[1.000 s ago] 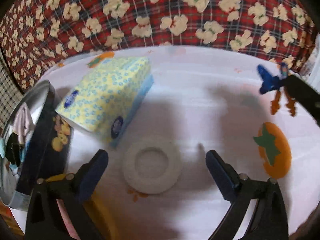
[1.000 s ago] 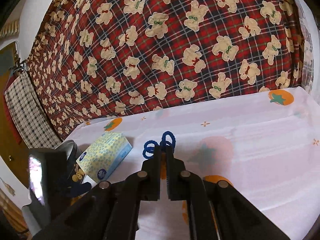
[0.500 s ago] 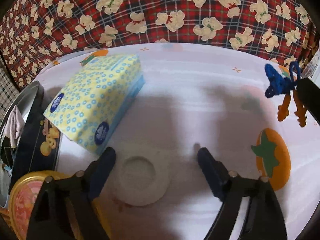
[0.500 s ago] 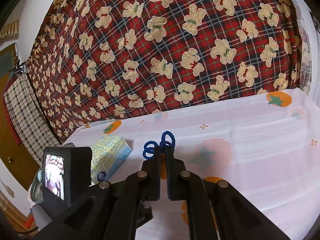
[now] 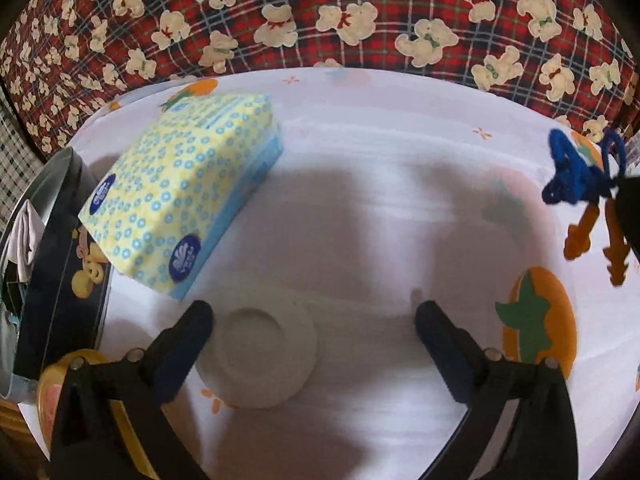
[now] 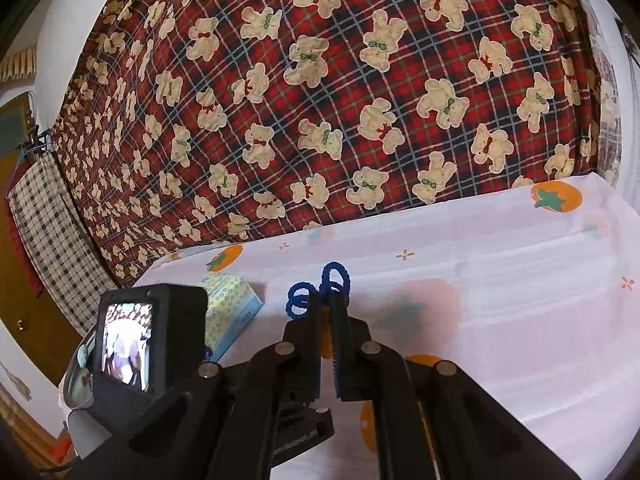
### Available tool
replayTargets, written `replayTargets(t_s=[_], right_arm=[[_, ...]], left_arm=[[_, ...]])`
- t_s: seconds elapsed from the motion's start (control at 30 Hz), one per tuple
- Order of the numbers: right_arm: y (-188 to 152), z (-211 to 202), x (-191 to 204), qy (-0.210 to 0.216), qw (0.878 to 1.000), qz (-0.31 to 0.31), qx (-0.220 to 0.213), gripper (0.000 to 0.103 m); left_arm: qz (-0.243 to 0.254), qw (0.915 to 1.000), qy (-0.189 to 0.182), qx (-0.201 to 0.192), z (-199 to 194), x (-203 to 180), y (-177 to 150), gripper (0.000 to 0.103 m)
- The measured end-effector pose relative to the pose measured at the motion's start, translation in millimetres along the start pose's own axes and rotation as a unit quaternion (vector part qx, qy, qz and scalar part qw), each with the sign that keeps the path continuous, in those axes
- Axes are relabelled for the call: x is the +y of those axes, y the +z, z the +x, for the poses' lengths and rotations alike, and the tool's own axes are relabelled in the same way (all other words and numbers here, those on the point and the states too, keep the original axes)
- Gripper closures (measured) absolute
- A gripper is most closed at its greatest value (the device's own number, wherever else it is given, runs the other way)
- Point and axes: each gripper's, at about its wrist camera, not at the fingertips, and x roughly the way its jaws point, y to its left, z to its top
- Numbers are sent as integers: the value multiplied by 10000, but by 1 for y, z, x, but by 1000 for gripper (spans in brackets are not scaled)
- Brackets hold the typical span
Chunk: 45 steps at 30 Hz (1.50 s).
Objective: Organize soft objects
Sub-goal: 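Grasp the white tape roll with the left gripper while the right gripper holds the pipe-cleaner figure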
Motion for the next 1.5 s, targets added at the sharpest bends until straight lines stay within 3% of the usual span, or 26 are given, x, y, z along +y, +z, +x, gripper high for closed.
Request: replayTargets(t_s=[0.13, 0.23, 0.4, 0.53, 0.63, 0.7, 0.93, 1.1, 1.23, 1.37, 1.43, 1.5], right_arm=[[0, 0, -1, -2, 10000, 12, -10, 98], [0, -1, -1, 14, 10000, 29, -20, 98], [0, -1, -1, 13, 10000, 34, -21, 98], [0, -1, -1, 0, 10000, 43, -22, 98], [0, -2, -2, -30, 10000, 39, -48, 98], [0, -2, -3, -25, 10000, 57, -44, 98], [0, -14, -1, -2, 9995, 35, -321, 98], [0, -24, 0, -1, 9983, 37, -582, 98], [-2, -35, 0, -108, 9968, 59, -788, 98], [-5, -39, 1, -185, 9960, 120, -865, 98], [-7, -40, 2, -213, 9957, 116, -893, 98], [-9, -39, 4, -246, 9959, 88, -871, 98]], left_arm=[[-52, 9994, 302, -167, -2, 6, -2, 2], [-201, 9993, 277, -145, 2, 13, -2, 0], [-589, 9982, -44, -35, 11, 22, 2, 0], [-520, 9983, -235, -118, 13, 22, 6, 1], [-360, 9981, -346, -374, 6, 18, 0, 13], [-254, 9970, -540, -497, -2, 15, -3, 47], [35, 9901, -1187, -751, -17, 17, -15, 48], [114, 9695, -2167, -1140, -42, 34, -27, 49], [257, 9417, -2880, -1720, -70, 58, -44, 50], [271, 9190, -3349, -2063, -84, 81, -56, 50], [372, 9131, -3414, -2196, -90, 87, -61, 50], [418, 9155, -3312, -2244, -92, 92, -63, 50]])
